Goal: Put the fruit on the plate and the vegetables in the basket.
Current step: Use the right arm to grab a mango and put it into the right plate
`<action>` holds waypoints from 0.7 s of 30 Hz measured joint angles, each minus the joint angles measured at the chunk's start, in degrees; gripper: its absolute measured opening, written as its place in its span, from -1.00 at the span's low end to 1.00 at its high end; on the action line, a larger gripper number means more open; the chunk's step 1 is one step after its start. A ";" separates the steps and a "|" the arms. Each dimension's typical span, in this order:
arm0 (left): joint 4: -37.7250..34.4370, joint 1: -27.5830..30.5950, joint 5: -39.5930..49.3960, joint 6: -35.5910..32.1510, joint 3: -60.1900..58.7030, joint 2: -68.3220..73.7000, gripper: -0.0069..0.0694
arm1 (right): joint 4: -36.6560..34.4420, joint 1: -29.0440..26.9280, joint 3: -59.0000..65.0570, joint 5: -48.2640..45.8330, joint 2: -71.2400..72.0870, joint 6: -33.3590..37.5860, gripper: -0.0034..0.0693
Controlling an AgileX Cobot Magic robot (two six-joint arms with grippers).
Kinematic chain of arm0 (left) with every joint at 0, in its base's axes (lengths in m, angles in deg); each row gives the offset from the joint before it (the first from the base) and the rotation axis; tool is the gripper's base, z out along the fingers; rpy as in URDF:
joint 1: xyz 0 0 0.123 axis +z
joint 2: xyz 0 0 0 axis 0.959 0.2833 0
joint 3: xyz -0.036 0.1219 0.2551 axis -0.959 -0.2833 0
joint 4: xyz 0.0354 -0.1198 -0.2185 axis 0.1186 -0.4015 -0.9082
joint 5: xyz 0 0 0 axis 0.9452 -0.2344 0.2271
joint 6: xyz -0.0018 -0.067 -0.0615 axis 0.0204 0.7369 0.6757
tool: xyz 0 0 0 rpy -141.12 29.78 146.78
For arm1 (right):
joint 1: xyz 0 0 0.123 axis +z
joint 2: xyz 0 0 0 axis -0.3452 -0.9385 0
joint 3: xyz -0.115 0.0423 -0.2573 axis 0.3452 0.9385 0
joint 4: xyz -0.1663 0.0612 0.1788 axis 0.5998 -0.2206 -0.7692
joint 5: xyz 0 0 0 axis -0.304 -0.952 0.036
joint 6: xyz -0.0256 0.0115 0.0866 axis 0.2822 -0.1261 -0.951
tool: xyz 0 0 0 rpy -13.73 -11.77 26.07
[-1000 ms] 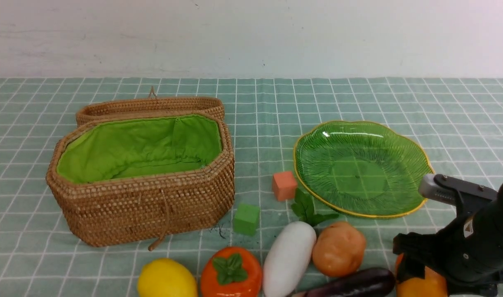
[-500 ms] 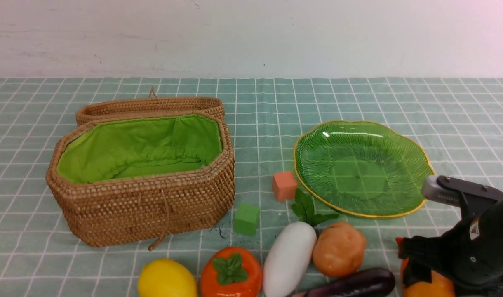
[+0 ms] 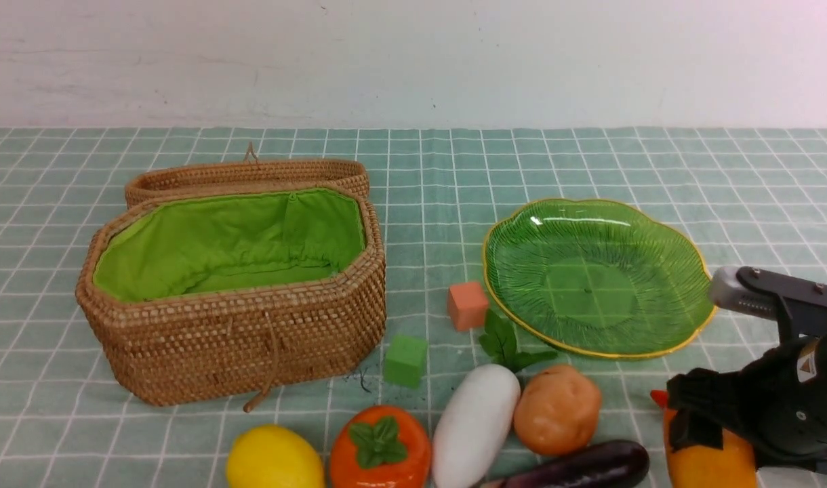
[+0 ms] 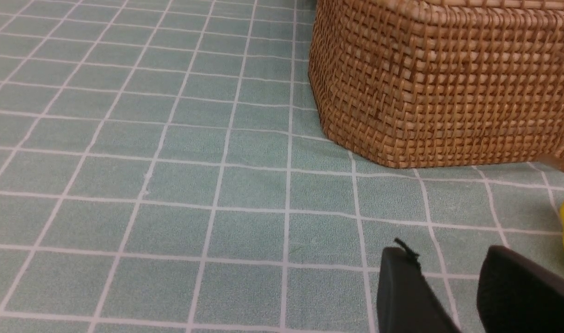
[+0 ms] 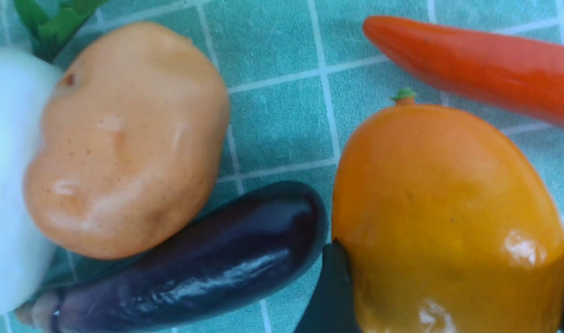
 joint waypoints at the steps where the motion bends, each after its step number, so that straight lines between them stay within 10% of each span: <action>1: 0.00 0.00 0.00 0.00 0.00 0.00 -0.19 | 0.06 0.00 -0.07 -0.16 0.15 0.00 0.63; 21: 0.00 0.00 0.00 0.00 0.00 0.00 -0.19 | 2.03 -5.45 -30.68 -0.74 -15.65 9.45 0.63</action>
